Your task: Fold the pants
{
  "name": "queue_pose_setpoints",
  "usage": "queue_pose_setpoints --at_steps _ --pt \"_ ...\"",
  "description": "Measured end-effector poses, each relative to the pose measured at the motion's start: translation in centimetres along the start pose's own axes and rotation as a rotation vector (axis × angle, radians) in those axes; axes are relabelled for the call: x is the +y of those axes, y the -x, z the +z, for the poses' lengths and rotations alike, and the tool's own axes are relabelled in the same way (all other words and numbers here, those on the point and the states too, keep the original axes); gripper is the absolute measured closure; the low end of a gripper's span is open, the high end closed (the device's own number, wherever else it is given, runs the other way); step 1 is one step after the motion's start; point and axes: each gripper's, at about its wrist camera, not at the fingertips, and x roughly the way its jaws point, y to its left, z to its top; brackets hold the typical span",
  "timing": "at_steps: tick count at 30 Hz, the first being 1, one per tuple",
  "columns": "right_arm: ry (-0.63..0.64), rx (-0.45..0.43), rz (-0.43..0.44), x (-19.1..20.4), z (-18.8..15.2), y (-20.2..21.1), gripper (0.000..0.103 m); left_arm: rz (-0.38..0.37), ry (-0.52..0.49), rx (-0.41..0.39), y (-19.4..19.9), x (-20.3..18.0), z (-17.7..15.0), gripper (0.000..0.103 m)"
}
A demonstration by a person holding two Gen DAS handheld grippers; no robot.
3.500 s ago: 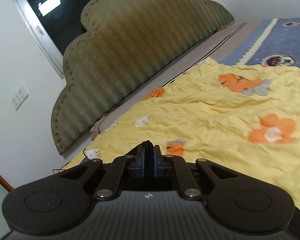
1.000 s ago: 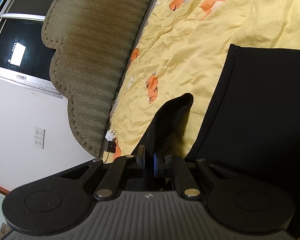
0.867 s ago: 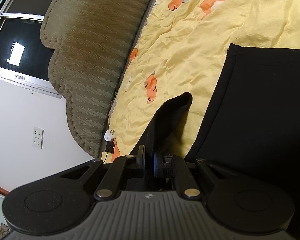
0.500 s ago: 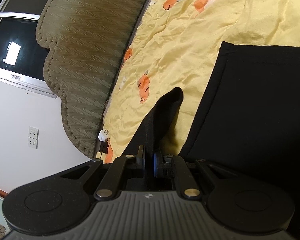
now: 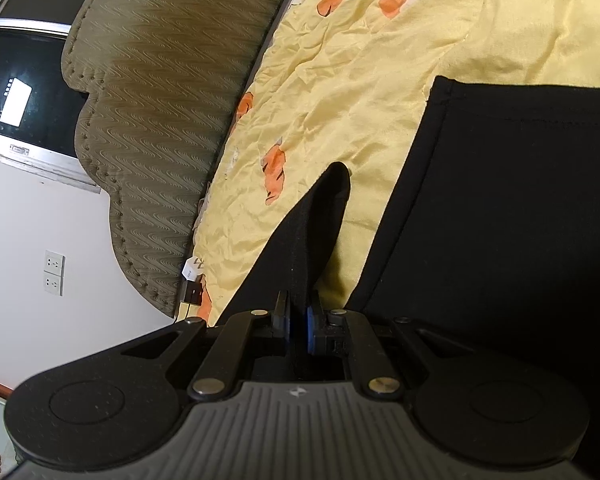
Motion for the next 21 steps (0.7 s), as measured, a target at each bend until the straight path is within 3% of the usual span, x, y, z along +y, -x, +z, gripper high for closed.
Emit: queue_pose_setpoints --at_steps 3,7,15,21 --pt "0.001 -0.008 -0.001 0.3 0.3 0.1 0.096 0.032 -0.074 -0.048 0.7 -0.7 -0.8 0.095" --pt "-0.024 -0.008 0.035 0.3 0.4 0.3 0.096 0.010 -0.151 -0.131 3.6 -2.2 -2.2 0.096" --pt "-0.088 -0.039 0.177 0.6 1.4 4.0 0.096 -0.118 -0.212 -0.181 11.2 -4.9 -7.0 0.096" --pt "-0.094 -0.137 0.199 -0.7 3.5 10.2 0.096 -0.214 -0.256 -0.184 18.9 -4.2 -13.2 0.096"
